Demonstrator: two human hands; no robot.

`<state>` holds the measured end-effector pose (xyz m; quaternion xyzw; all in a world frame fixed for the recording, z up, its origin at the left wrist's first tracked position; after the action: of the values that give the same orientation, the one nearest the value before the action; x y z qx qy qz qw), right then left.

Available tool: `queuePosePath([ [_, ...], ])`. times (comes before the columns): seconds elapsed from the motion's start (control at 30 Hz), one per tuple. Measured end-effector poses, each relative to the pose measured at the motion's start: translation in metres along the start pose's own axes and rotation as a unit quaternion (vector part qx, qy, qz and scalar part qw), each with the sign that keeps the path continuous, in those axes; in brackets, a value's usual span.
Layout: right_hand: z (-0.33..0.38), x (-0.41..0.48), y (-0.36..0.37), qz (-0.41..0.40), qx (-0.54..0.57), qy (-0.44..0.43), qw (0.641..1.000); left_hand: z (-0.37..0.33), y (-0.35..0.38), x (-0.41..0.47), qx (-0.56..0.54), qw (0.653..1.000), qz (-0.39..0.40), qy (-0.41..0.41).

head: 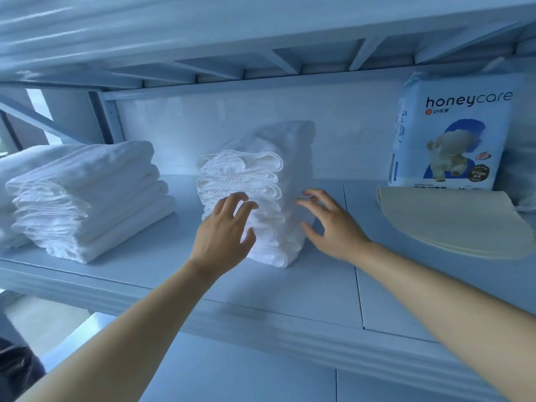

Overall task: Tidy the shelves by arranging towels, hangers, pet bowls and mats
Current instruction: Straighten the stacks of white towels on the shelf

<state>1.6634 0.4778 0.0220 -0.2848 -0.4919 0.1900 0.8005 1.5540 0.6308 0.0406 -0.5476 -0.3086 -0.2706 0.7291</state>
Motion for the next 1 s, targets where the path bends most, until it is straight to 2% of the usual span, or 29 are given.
queuePosePath([
  [0.23,-0.056,0.010,0.010,0.110,0.027,-0.026,0.993,-0.040,0.012,0.010,0.005,0.999,-0.040,-0.024],
  [0.5,-0.086,0.038,0.030,0.193,0.068,-0.053,0.977,-0.051,0.025,0.001,-0.001,0.997,0.006,-0.072],
  [0.67,-0.087,0.043,0.041,0.194,0.098,-0.069,0.974,-0.054,0.025,0.002,0.011,0.997,0.032,-0.064],
  [1.0,-0.067,0.055,0.060,0.195,0.113,-0.112,0.968,-0.042,0.011,-0.008,0.054,0.995,0.037,-0.072],
])
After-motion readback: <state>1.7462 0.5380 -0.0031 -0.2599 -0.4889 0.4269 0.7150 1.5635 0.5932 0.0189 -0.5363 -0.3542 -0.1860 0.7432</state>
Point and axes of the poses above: each hand's wrist, its own x-axis towards the middle knuckle, its own y-axis out of the palm, z = x × y, the point moved 8 cm from there along x, towards the middle knuckle, and after that the axes turned 14 degrees about x, right-handed, at the moved point
